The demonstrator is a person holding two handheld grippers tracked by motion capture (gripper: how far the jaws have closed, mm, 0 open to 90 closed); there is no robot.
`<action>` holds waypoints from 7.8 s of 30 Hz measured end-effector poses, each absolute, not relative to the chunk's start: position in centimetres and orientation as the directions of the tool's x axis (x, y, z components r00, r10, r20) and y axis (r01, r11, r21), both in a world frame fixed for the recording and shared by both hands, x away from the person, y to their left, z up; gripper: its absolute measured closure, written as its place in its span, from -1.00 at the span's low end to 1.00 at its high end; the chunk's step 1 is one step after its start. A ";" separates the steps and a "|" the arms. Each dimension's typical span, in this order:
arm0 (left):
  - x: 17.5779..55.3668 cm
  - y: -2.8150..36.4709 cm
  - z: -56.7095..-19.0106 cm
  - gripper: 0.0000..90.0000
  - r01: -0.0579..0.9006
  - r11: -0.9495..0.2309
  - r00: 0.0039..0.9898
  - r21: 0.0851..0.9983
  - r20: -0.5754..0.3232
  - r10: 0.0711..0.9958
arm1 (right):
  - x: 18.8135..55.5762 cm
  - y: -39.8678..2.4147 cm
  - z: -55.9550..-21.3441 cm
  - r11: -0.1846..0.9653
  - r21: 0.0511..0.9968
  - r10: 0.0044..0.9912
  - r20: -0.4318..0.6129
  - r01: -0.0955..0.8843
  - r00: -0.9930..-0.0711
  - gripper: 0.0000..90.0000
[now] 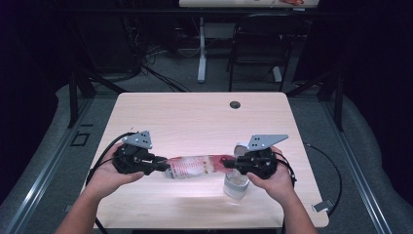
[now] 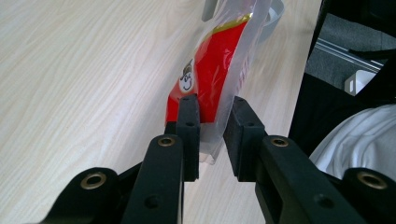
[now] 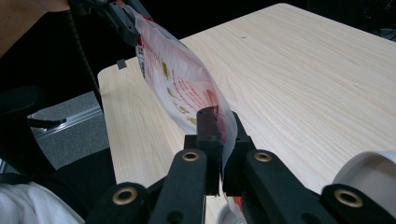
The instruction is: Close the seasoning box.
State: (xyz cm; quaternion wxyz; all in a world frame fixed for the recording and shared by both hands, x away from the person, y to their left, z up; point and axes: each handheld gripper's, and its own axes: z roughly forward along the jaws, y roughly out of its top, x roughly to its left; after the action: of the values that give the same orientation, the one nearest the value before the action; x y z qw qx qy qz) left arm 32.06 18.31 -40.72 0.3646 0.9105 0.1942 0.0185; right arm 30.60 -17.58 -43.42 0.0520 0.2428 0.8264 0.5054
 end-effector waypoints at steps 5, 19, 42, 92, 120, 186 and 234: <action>32.3 18.2 -40.3 0.71 0.337 -0.658 0.925 0.674 -0.107 0.364 | 30.7 -17.8 -43.5 0.363 0.863 0.459 0.164 0.352 -0.873 0.97; 32.4 17.8 -39.3 0.72 0.321 -0.656 0.932 0.683 -0.104 0.347 | 30.9 -18.4 -43.6 0.350 0.863 0.468 0.176 0.365 -0.866 0.96; 32.7 17.0 -38.3 0.73 0.315 -0.671 0.934 0.671 -0.097 0.343 | 30.8 -19.4 -43.1 0.337 0.866 0.499 0.169 0.370 -0.850 0.81; 32.8 14.7 -35.8 0.73 0.265 -0.706 0.950 0.656 -0.051 0.309 | 29.7 -21.4 -42.5 0.341 0.848 0.539 0.179 0.407 -0.823 0.99; 32.7 13.4 -34.1 0.74 0.231 -0.724 0.957 0.651 -0.019 0.288 | 29.3 -22.2 -43.0 0.327 0.850 0.546 0.186 0.413 -0.817 0.99; 33.1 11.9 -32.9 0.74 0.208 -0.711 0.962 0.672 -0.010 0.272 | 29.6 -23.2 -43.8 0.308 0.849 0.577 0.192 0.430 -0.794 0.97; 33.2 11.1 -32.4 0.74 0.190 -0.691 0.967 0.698 -0.009 0.256 | 29.7 -23.6 -44.3 0.311 0.843 0.591 0.191 0.439 -0.784 0.98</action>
State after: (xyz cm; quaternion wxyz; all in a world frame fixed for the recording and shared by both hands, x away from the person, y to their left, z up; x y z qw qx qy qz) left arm 33.19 11.12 -32.43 0.3739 0.9184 0.1215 0.0443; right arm 29.74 -23.64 -44.30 0.0768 0.3194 0.8061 0.4923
